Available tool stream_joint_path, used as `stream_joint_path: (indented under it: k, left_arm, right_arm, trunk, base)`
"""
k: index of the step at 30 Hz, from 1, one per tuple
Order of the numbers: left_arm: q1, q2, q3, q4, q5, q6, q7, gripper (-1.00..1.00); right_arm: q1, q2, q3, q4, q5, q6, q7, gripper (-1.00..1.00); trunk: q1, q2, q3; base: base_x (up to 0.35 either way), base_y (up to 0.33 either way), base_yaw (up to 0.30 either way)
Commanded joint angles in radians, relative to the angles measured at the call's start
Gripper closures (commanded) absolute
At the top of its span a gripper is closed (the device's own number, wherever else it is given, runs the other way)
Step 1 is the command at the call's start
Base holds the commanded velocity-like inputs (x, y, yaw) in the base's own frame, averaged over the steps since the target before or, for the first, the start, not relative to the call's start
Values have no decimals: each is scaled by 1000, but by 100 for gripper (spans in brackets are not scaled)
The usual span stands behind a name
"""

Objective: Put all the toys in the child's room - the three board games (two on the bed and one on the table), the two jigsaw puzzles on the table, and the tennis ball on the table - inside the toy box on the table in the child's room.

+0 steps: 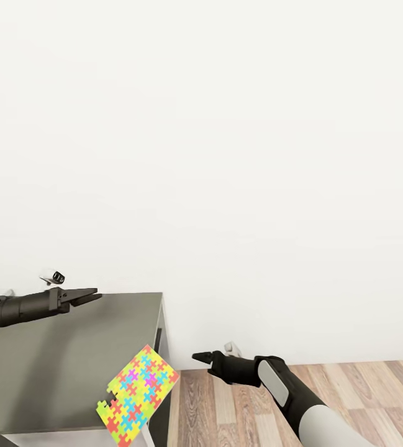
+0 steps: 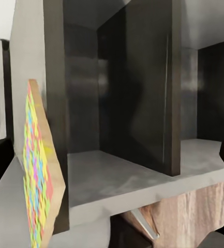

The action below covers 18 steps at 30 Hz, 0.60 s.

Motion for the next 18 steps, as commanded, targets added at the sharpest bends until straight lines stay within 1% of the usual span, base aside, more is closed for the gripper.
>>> stream_joint_path:
  k: [1, 3, 6, 10, 14, 18]
  left_arm:
    - [0, 0, 0, 0, 1, 11, -3, -100]
    - [0, 0, 1, 0, 1, 11, -3, -100]
    - [0, 0, 0, 0, 1, 11, -3, -100]
    - [0, 1, 1, 0, 0, 11, -3, -100]
    - [0, 2, 1, 0, 1, 11, -3, -100]
    - [0, 2, 1, 0, 3, 11, -3, -100]
  right_arm:
    - [-1, 0, 1, 0, -4, 4, 1, -100]
    - [-1, 0, 1, 0, -4, 4, 6, -100]
    - [0, 0, 1, 0, -3, 4, 32, -100]
    - [0, 1, 2, 0, -2, 2, 61, -100]
    - [0, 0, 3, 0, -2, 1, 70, -100]
    - [1, 1, 3, 0, -1, 0, 72, -100]
  trunk:
    - [0, -1, -1]
    - [0, -1, -1]
    - [0, -1, -1]
    - [0, -1, -1]
    - [0, -1, -1]
    - [0, -1, -1]
  base:
    - [0, 13, 0]
    - [0, 7, 0]
    - [-19, 3, 0]
    - [-123, 33, 0]
    - [-176, 90, 0]
    - [-57, 32, 0]
